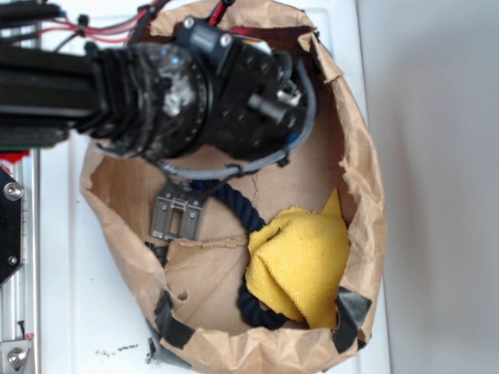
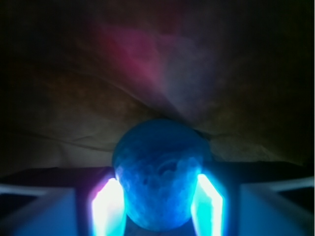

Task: Grab the blue ball.

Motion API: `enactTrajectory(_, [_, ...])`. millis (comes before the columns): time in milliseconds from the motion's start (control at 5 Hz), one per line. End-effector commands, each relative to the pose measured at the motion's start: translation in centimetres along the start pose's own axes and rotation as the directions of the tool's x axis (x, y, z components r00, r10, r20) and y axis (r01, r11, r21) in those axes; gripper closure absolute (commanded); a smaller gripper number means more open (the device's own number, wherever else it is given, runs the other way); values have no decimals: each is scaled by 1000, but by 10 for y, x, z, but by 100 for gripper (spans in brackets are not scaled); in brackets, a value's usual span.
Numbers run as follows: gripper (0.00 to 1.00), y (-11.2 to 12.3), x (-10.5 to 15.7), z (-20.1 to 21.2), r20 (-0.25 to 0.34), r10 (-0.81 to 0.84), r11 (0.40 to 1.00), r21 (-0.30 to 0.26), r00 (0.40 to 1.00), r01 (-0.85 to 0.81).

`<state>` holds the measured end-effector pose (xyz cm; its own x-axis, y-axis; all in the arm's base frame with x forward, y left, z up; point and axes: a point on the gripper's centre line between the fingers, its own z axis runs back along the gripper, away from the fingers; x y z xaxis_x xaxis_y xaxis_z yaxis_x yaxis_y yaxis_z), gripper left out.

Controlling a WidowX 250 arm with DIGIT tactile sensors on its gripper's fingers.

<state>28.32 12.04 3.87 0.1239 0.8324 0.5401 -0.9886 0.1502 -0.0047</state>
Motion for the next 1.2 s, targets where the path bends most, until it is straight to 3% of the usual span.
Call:
enactTrajectory(0, [100,12,11,15,52,14,998,-58,999,-11])
enactTrajectory(200, [100,10,13,19,44,-30,997,-76,999,33])
enactTrajectory(600, [100,3,29,62,-82,-299,943,-178,951,281])
enactTrajectory(800, [100,3,36,97,-122,-530,833,-258,839,489])
enactTrajectory(1000, [100,10,37,126,-123,-685,711,-331,718,621])
